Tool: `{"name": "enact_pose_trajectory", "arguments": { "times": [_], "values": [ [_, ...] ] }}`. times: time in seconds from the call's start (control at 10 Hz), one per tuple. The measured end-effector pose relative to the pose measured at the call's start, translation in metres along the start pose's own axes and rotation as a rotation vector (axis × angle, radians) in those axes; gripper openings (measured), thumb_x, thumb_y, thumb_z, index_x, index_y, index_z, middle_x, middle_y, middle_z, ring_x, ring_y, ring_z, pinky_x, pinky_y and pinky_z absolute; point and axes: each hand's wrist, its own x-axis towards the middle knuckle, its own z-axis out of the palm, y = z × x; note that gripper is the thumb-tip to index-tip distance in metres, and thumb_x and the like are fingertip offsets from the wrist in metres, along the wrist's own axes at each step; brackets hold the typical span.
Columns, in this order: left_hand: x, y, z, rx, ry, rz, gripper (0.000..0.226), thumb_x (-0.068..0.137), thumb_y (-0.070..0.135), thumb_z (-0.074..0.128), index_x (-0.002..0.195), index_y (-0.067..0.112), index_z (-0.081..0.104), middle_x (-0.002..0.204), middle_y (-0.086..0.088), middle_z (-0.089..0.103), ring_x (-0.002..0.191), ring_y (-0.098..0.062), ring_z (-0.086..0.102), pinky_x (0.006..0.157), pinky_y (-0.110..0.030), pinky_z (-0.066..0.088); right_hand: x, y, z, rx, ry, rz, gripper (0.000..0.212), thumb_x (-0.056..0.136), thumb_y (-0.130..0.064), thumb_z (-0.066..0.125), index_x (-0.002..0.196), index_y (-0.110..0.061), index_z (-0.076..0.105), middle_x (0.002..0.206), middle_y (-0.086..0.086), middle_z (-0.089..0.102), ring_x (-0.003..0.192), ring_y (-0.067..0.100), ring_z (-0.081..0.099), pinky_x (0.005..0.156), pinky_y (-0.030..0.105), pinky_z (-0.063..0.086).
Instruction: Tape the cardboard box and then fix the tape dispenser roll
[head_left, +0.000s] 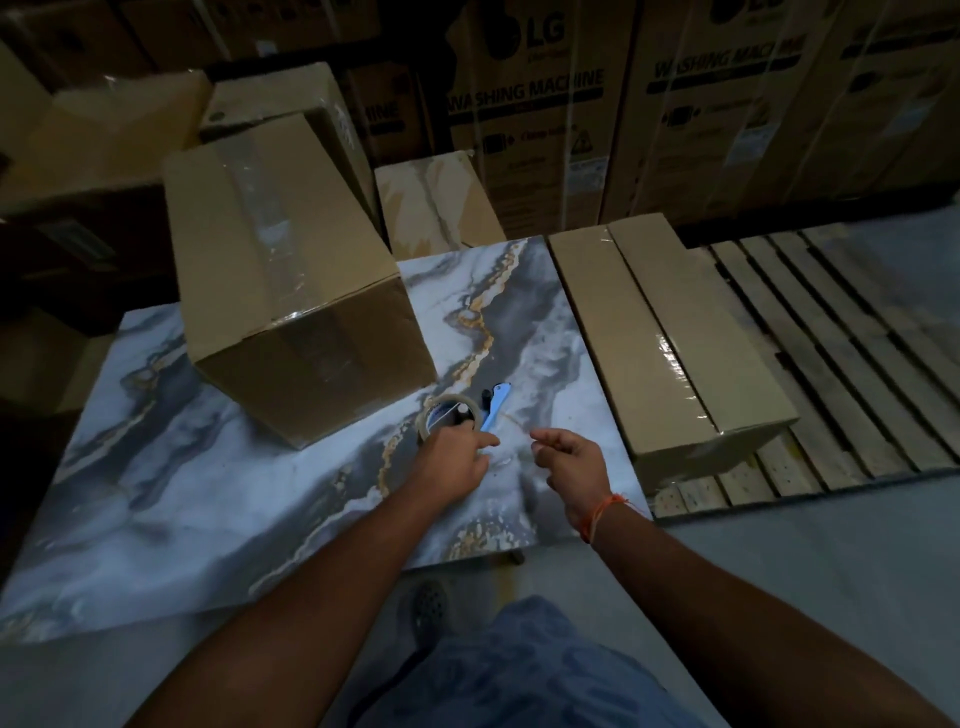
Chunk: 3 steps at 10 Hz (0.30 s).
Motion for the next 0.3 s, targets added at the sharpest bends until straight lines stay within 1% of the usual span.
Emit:
{"name": "enact_pose_trajectory", "arguments": {
  "times": [0.1, 0.2, 0.3],
  "values": [
    [-0.018, 0.003, -0.009, -0.041, 0.121, 0.016, 0.032, 0.095, 0.03, 0.061, 0.124, 0.022, 0.073, 0.123, -0.007, 0.07, 0.106, -0.03, 0.068, 0.092, -0.04, 0.057, -0.002, -0.003, 0.0, -0.059, -0.032, -0.023, 0.024, 0.087, 0.002, 0.064, 0.108, -0.003, 0.073, 0.097, 0.009, 0.072, 0.091, 0.018, 0.063, 0.075, 0.024, 0.048],
    [-0.039, 0.004, -0.021, -0.012, 0.341, 0.003, 0.028, 0.091, 0.031, 0.061, 0.112, 0.021, 0.077, 0.109, -0.006, 0.078, 0.093, -0.029, 0.073, 0.084, -0.04, 0.059, -0.005, -0.006, 0.004, -0.155, -0.08, -0.103, 0.024, 0.087, -0.001, 0.064, 0.107, -0.008, 0.074, 0.102, 0.009, 0.074, 0.097, 0.021, 0.067, 0.085, 0.032, 0.053],
    [-0.052, 0.009, -0.045, 0.03, 0.516, -0.029, 0.03, 0.089, 0.034, 0.061, 0.112, 0.022, 0.076, 0.11, -0.006, 0.078, 0.094, -0.03, 0.073, 0.087, -0.046, 0.058, -0.012, -0.022, 0.014, -0.341, -0.082, -0.255, 0.025, 0.088, -0.006, 0.064, 0.11, -0.011, 0.074, 0.107, 0.006, 0.075, 0.1, 0.019, 0.069, 0.095, 0.034, 0.054]
  ]
}}
